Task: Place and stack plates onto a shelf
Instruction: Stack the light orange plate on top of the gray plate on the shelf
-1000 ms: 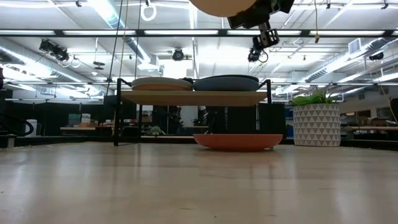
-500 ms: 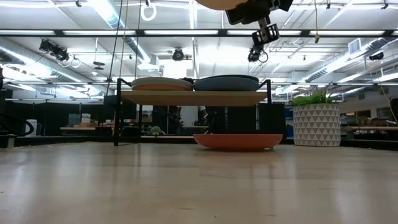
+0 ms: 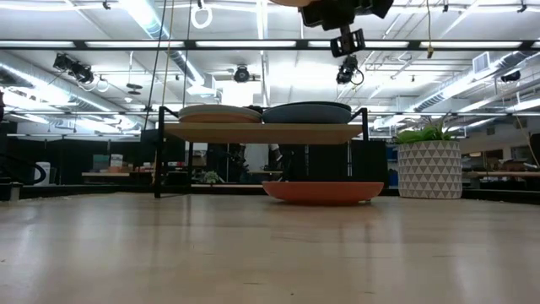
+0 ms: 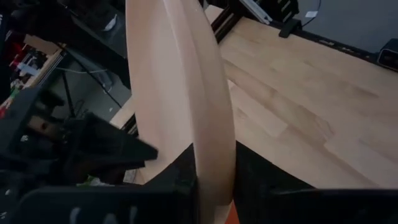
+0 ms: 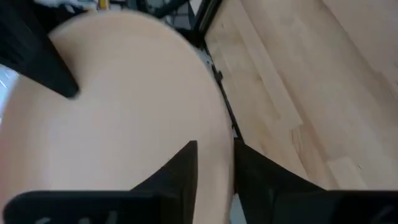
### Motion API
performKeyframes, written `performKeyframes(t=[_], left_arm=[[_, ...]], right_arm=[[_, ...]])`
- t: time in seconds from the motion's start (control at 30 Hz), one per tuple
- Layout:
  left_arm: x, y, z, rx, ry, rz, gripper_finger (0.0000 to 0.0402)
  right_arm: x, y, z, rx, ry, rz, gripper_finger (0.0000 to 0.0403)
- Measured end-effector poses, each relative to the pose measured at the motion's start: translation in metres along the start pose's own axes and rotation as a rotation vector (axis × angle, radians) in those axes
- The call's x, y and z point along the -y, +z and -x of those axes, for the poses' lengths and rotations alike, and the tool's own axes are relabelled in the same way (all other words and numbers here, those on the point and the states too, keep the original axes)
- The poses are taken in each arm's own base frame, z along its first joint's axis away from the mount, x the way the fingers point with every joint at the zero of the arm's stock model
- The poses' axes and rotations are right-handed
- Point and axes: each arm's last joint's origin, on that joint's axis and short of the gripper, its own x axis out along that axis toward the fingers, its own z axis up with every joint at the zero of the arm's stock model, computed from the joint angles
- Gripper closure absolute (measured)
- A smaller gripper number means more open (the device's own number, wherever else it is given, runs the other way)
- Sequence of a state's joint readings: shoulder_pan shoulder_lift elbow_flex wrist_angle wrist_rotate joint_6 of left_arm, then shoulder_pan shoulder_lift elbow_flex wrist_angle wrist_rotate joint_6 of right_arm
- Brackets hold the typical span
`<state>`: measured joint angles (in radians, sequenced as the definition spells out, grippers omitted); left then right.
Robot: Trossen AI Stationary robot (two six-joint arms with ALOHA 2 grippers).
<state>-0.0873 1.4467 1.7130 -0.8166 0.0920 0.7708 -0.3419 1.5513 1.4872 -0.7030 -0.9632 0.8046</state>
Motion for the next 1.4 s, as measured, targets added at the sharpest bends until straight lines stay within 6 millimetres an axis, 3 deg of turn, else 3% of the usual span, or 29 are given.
performKeyframes(t=[0.27, 0.43, 0.67, 0.83, 1.03, 1.4], left_arm=[[0.005, 0.001, 0.003, -0.039, 0.01, 0.05, 0.0337], [0.004, -0.004, 0.017, -0.13, 0.083, 0.079, 0.0337], [-0.008, -0.03, 0.053, -0.33, 0.263, 0.206, 0.0336], [-0.019, -0.062, 0.064, -0.53, 0.331, 0.35, 0.0336], [-0.04, -0.101, 0.043, -0.719, 0.362, 0.521, 0.0336], [-0.054, -0.136, -0.015, -0.954, 0.358, 0.49, 0.0335]], right_arm=[[-0.002, 0.01, 0.031, 0.121, 0.005, 0.014, 0.0276], [-0.021, 0.009, 0.072, 0.303, -0.037, 0.072, 0.0276], [-0.062, -0.022, 0.136, 0.655, -0.213, 0.22, 0.0277], [-0.086, -0.05, 0.16, 0.854, -0.344, 0.305, 0.0277], [-0.092, -0.064, 0.165, 0.891, -0.375, 0.33, 0.0277], [-0.094, -0.066, 0.156, 0.822, -0.359, 0.36, 0.0277]])
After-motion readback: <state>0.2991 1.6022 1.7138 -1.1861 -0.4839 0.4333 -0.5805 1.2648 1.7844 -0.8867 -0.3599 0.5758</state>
